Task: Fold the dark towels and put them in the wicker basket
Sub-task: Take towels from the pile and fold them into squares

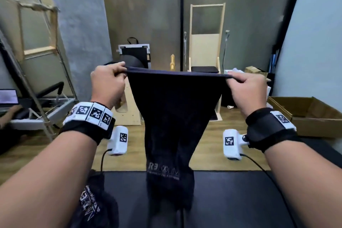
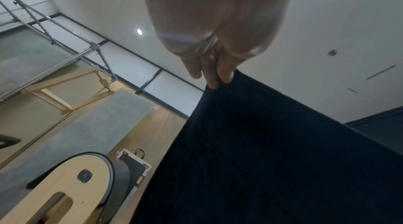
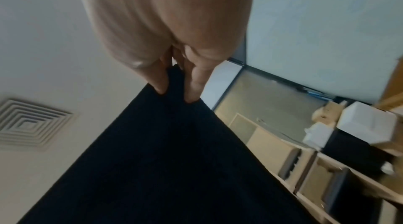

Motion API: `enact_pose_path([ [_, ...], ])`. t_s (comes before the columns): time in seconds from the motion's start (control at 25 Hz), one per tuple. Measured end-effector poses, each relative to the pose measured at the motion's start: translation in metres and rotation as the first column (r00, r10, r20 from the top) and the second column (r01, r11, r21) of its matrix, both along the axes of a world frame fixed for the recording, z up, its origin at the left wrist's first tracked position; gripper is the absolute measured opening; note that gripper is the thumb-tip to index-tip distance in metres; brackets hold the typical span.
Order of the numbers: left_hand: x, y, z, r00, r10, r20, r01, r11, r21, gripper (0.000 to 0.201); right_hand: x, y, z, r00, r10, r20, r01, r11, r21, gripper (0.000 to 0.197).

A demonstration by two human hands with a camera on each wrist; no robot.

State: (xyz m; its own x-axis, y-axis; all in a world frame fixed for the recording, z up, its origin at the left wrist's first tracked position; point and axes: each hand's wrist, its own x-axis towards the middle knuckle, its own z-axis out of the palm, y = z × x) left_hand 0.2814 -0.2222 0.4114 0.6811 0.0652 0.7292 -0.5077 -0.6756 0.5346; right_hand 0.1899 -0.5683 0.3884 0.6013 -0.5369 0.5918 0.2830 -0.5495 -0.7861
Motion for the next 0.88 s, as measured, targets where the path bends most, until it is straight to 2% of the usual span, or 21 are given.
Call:
enact_pose_path([
  [0.08, -0.017, 0.005, -0.008, 0.999, -0.033, 0.026, 0.033, 0.999, -0.001, 0.023, -0.017, 0.003, -0.003, 1.000, -0.001, 0.026, 0.002, 0.999, -0.040, 0.022],
  [0.2, -0.048, -0.002, -0.038, 0.995, -0.094, -0.017, 0.094, 0.996, -0.003, 0.026, -0.051, 0.000, -0.025, 0.997, -0.062, -0.044, 0.061, 0.997, -0.038, 0.018],
  [0.36, -0.084, -0.005, -0.108, 0.978, -0.131, -0.161, 0.136, 0.991, 0.016, 0.022, -0.108, -0.002, -0.094, 0.967, -0.131, -0.220, 0.115, 0.990, -0.084, 0.016],
  [0.48, -0.125, -0.007, -0.164, 0.930, -0.132, -0.342, 0.152, 0.988, 0.034, 0.020, -0.159, -0.002, -0.150, 0.897, -0.139, -0.420, 0.087, 0.986, -0.141, 0.016],
  [0.56, -0.157, -0.009, -0.195, 0.891, -0.127, -0.436, 0.150, 0.988, 0.019, 0.017, -0.195, -0.001, -0.182, 0.851, -0.169, -0.497, 0.085, 0.979, -0.187, 0.018],
  [0.68, -0.211, -0.006, -0.233, 0.842, -0.071, -0.536, 0.162, 0.979, 0.126, 0.016, -0.246, -0.009, -0.227, 0.799, -0.153, -0.581, 0.026, 0.975, -0.220, 0.017],
  [0.76, -0.254, -0.013, -0.254, 0.811, 0.003, -0.585, 0.165, 0.958, 0.233, 0.018, -0.287, -0.022, -0.254, 0.732, -0.089, -0.676, -0.069, 0.977, -0.203, 0.017],
  [0.8, -0.261, -0.009, -0.261, 0.798, 0.019, -0.603, 0.164, 0.955, 0.247, 0.017, -0.290, -0.022, -0.264, 0.709, -0.058, -0.703, -0.123, 0.971, -0.204, 0.017],
  [0.88, -0.291, -0.008, -0.275, 0.732, 0.056, -0.679, 0.188, 0.941, 0.280, 0.015, -0.312, -0.029, -0.279, 0.636, -0.030, -0.771, -0.213, 0.954, -0.212, 0.016],
])
